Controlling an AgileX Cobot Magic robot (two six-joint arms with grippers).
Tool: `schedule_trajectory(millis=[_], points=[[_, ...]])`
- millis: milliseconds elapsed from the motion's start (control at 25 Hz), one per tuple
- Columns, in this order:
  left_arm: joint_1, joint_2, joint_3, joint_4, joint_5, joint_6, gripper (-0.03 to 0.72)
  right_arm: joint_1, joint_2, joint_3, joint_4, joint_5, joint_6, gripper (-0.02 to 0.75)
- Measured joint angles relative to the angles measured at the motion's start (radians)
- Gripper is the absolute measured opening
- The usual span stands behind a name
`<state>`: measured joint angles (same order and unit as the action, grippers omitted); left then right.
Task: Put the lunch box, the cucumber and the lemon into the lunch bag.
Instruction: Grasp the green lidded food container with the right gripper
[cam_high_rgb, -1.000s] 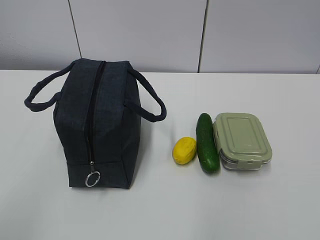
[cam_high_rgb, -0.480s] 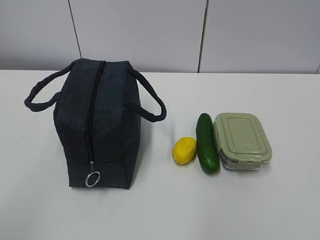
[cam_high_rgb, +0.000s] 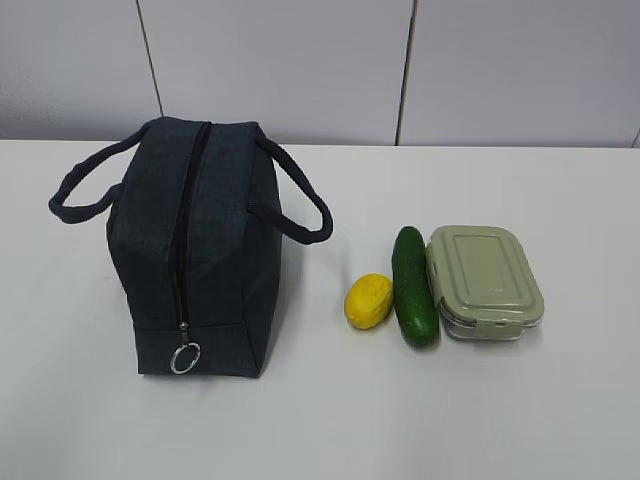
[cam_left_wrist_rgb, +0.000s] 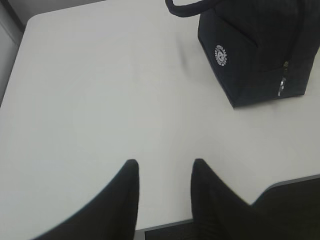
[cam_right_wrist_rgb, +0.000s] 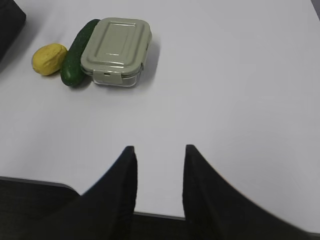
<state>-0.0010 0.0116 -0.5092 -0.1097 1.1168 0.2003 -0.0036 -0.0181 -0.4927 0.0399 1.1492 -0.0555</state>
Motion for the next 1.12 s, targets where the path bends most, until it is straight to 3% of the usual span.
schedule_trajectory(millis=[480, 1120], points=[[0.000, 0.000, 0.000, -0.001, 0.000, 0.000, 0.237, 0.000, 0.000, -0.004, 0.029, 0.002, 0.000, 0.235], [0.000, 0.000, 0.000, -0.001, 0.000, 0.000, 0.237, 0.000, 0.249, -0.004, 0.468, -0.046, -0.116, 0.235]])
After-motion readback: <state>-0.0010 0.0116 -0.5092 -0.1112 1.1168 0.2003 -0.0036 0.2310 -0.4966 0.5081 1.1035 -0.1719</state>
